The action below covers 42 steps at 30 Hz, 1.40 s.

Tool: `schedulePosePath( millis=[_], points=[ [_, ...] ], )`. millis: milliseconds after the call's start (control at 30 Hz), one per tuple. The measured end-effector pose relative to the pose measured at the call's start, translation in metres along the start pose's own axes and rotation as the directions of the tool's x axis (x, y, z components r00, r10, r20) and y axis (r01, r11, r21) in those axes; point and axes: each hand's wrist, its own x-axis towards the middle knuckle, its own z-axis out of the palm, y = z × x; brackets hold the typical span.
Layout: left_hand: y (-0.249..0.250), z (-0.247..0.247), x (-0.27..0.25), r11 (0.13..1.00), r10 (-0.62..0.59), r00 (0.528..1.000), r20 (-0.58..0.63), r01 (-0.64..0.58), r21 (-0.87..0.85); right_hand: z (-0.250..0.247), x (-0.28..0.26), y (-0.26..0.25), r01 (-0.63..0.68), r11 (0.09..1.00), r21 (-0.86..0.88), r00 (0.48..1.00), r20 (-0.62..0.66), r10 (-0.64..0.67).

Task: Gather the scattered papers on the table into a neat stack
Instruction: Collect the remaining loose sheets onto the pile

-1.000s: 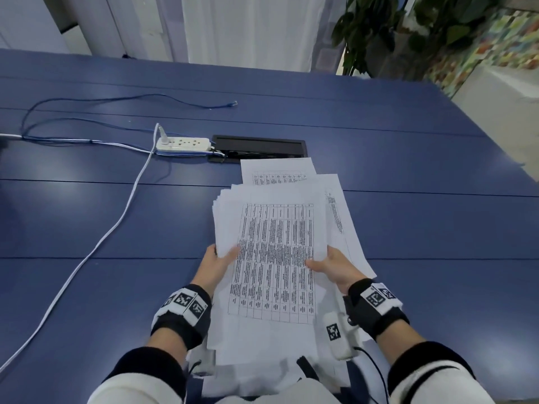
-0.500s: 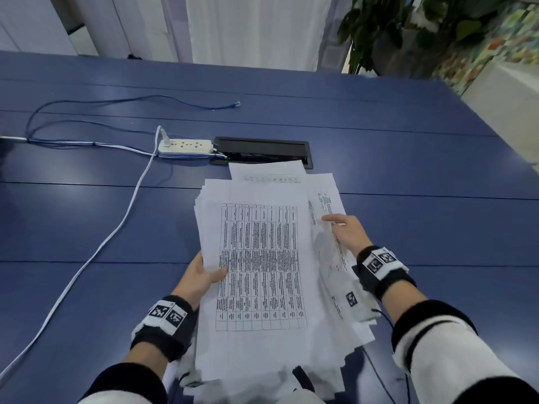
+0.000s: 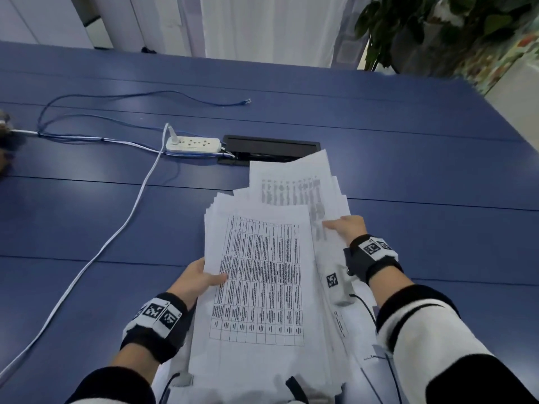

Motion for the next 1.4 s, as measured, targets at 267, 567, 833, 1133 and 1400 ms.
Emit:
schedulePosePath(
  millis=[267,567,833,1133,1400],
  points=[
    [-0.003,-0.004,-0.007,0.992,0.110,0.990,-0.085,-0.115,-0.054,-0.052,-0.001,0.028,0.055,0.990,-0.131,0.972,-0.220,-0.083],
    [-0.013,-0.060,-0.003,0.931,0.064,0.971,-0.228,-0.140,-0.336,-0.052,-0.002,0.039,0.009,0.960,-0.278,0.972,-0.224,-0.074],
    [0.011,-0.039,-0.012,0.929,0.119,0.971,-0.207,-0.182,-0.322,-0.032,-0.015,0.028,-0.032,0.848,-0.528,0.993,-0.112,-0.032],
    [0.008,0.002,0.007,0.948,0.074,0.994,-0.081,-0.095,-0.304,0.003,-0.056,0.040,0.211,0.817,-0.536,0.977,0.151,-0.154],
    [0.011,0.024,0.002,0.897,0.127,0.932,-0.339,0.038,0.441,0.001,-0.065,0.049,0.098,0.973,-0.210,0.994,-0.024,-0.105]
  ],
)
